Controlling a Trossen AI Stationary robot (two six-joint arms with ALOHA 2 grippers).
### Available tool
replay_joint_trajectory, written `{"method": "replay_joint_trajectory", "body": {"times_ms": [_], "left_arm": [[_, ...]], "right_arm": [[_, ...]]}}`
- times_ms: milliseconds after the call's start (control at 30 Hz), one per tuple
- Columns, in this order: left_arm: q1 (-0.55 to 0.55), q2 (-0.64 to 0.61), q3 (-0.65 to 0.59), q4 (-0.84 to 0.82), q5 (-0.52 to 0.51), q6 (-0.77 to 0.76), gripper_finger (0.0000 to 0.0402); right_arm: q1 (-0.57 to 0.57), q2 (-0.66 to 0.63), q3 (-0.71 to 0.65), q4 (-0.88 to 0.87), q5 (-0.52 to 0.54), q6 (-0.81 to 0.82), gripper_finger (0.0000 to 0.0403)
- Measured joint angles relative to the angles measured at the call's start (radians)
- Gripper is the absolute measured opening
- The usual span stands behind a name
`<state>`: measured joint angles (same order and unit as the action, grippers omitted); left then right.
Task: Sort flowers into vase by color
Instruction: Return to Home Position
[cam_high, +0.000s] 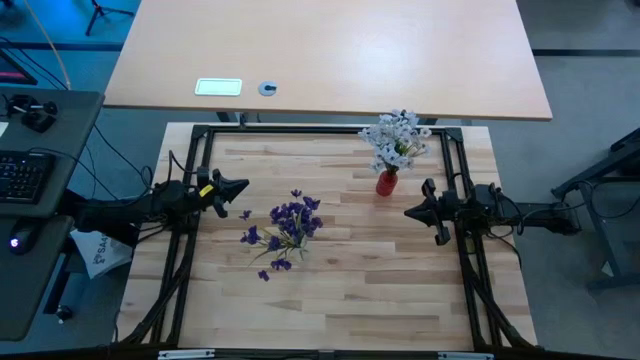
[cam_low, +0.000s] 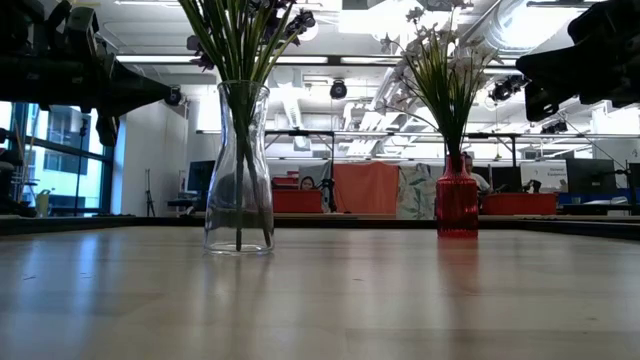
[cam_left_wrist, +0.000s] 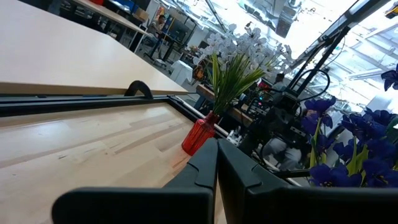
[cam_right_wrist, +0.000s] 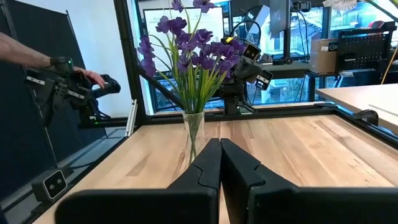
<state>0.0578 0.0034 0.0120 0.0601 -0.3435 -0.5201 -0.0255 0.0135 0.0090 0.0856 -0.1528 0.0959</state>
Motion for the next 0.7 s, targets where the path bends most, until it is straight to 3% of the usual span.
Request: {"method": "replay_joint_trajectory", "body": {"times_ms": [700], "left_arm": [[0.000, 0.009, 0.001, -0.001, 0.000, 0.000, 0.0000]], "right_arm": [[0.000, 0.000, 0.000, 0.000, 0.000, 0.000, 0.0000]]}}
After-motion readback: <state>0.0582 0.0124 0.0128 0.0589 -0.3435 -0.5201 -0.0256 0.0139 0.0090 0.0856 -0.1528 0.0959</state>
